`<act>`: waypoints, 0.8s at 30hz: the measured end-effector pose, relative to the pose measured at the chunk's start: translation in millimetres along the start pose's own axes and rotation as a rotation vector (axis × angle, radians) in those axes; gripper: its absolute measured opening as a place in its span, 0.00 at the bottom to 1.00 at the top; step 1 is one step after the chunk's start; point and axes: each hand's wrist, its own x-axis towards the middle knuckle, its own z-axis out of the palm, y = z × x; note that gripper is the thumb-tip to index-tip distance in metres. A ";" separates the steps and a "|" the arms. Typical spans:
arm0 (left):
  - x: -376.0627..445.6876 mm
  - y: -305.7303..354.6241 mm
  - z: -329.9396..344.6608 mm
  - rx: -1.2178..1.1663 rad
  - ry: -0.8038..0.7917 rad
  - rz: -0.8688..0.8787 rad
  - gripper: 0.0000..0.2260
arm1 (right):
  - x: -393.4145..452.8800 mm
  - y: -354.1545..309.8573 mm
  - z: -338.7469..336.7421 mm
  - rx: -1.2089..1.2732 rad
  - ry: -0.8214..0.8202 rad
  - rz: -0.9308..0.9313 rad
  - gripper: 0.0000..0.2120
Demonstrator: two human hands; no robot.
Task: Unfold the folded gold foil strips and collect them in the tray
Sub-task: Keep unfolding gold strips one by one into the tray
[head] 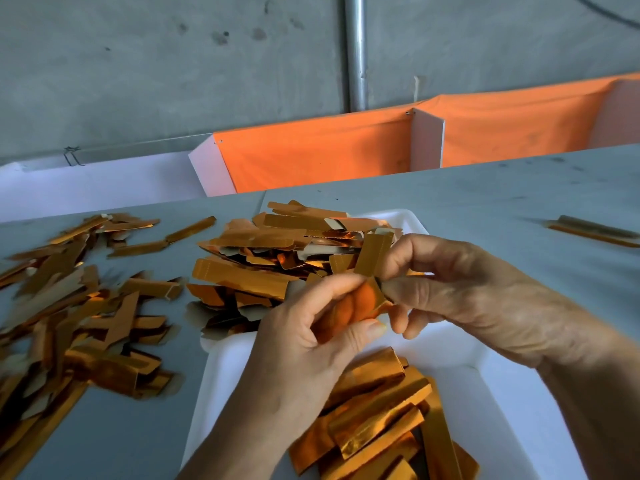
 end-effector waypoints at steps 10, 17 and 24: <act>-0.3 0.4 2.2 0.161 0.021 0.024 0.15 | -0.5 6.7 -3.7 0.297 -0.040 0.169 0.09; -0.6 2.0 2.6 0.160 0.007 0.062 0.18 | 2.0 12.6 -3.5 0.423 -0.091 0.226 0.10; -0.7 2.2 3.0 0.181 -0.029 0.087 0.19 | 2.8 14.3 -4.7 0.325 -0.078 0.267 0.05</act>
